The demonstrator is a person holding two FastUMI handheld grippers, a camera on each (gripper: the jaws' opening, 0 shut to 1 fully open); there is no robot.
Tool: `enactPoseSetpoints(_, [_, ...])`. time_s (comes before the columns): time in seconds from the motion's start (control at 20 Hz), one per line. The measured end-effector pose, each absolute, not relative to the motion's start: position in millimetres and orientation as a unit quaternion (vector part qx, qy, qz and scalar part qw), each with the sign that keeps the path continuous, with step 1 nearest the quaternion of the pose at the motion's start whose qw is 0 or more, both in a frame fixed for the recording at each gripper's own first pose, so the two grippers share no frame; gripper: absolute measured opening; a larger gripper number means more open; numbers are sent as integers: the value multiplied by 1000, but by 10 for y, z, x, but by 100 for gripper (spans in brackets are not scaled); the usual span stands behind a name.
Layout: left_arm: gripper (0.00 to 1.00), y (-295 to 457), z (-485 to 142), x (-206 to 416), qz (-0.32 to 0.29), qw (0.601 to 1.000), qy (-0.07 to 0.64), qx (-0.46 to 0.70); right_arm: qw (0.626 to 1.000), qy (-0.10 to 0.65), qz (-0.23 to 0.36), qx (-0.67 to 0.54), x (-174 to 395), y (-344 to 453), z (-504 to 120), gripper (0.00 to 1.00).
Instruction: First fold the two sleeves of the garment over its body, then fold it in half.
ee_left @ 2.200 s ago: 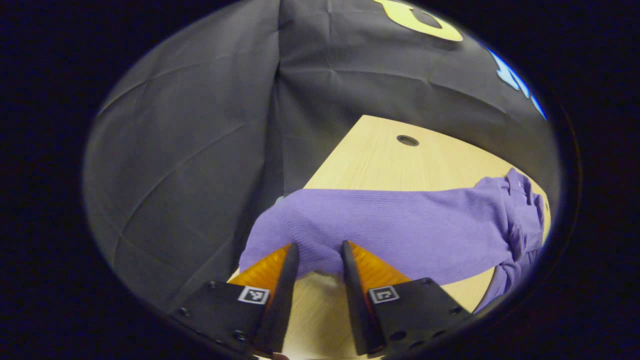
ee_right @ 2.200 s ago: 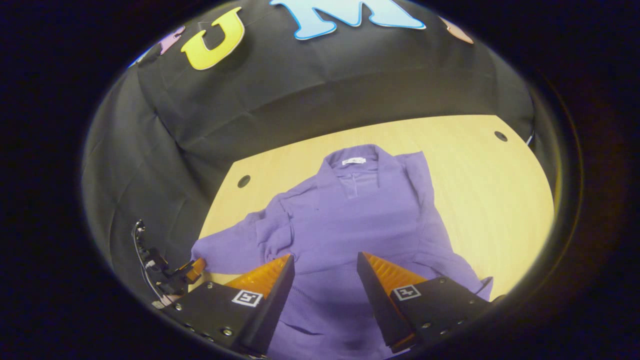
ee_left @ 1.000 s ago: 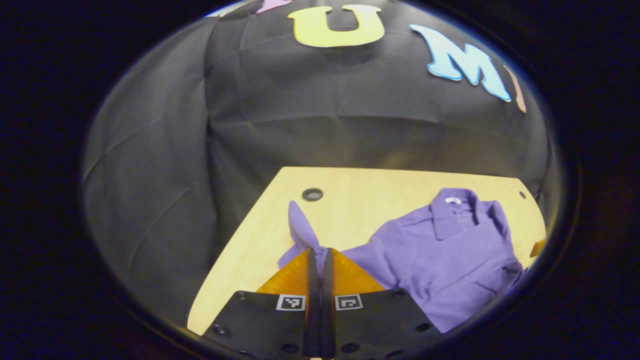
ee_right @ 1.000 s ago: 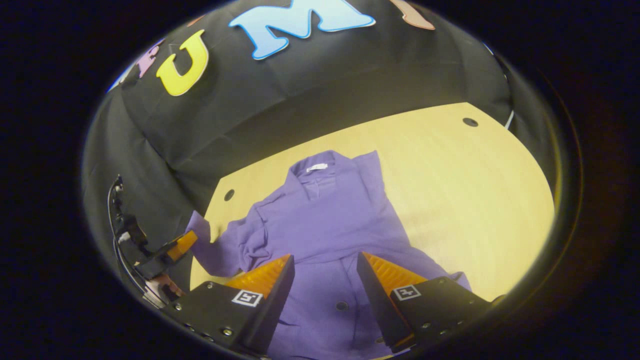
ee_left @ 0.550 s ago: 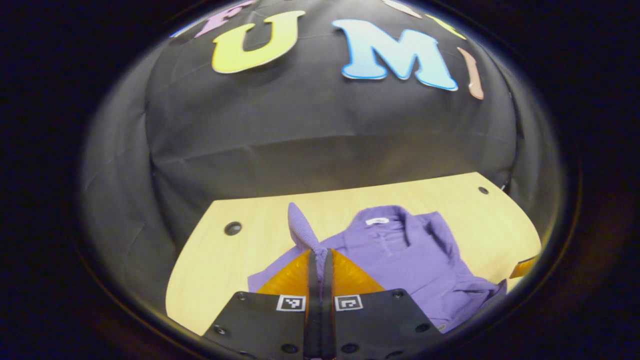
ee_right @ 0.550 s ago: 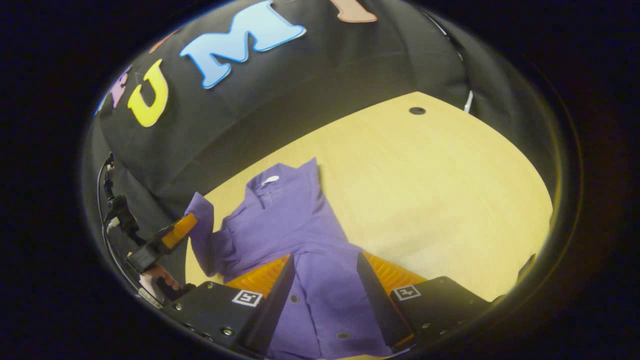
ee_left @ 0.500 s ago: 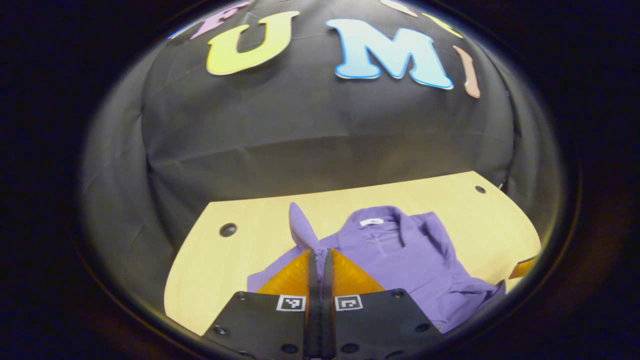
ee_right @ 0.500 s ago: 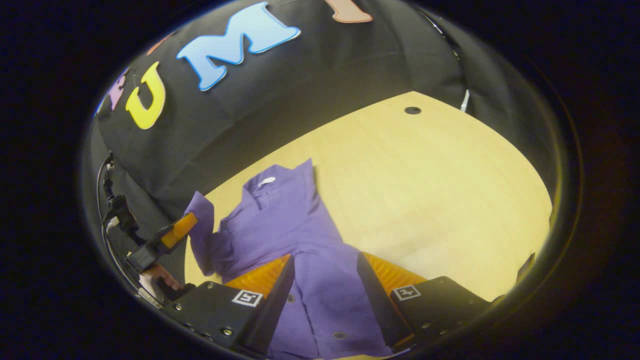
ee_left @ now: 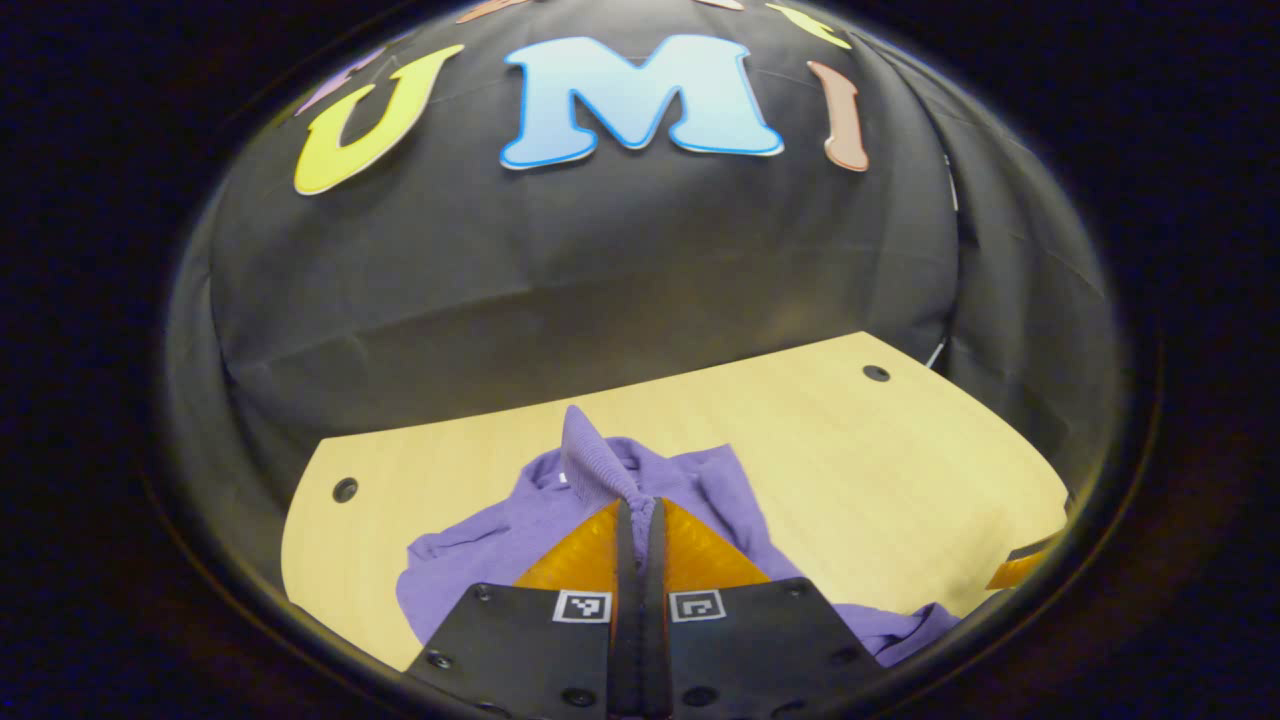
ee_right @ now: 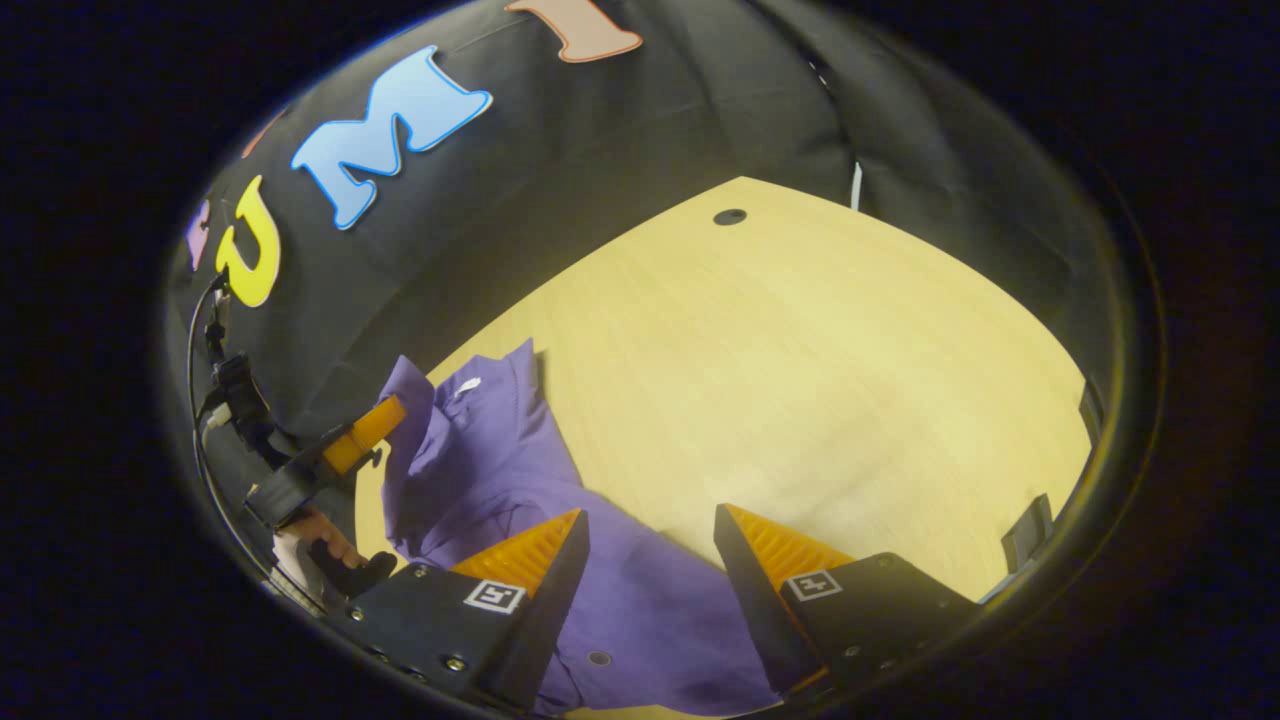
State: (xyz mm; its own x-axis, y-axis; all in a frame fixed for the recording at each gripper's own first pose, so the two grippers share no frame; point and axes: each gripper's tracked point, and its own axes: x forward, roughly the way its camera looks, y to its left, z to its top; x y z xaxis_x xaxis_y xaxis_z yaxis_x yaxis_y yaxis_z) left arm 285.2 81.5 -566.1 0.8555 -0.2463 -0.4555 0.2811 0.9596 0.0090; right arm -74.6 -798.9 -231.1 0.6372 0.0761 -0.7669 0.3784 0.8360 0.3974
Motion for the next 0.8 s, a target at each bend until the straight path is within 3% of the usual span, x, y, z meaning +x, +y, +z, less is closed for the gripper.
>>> enactPoseSetpoints(0.3, [7,198,-5918,2805,-158,953,253,50,859,421,-97,275,-871,-8330,-2351,79])
enactPoseSetpoints(0.6, [11,166,-6483,2805,-143,933,328,31,854,438,-80,268,-970,-8361,-2433,79])
enactPoseSetpoints(0.65, [25,212,-6499,2770,-139,932,334,30,853,443,-75,267,-985,-8344,-2448,79])
enactPoseSetpoints(0.75, [72,344,-6500,2750,-134,932,335,30,850,453,-62,263,-1012,-8286,-2495,79])
enactPoseSetpoints(0.8, [80,371,-6488,2719,-136,932,336,25,848,460,-54,257,-1027,-8243,-2517,79])
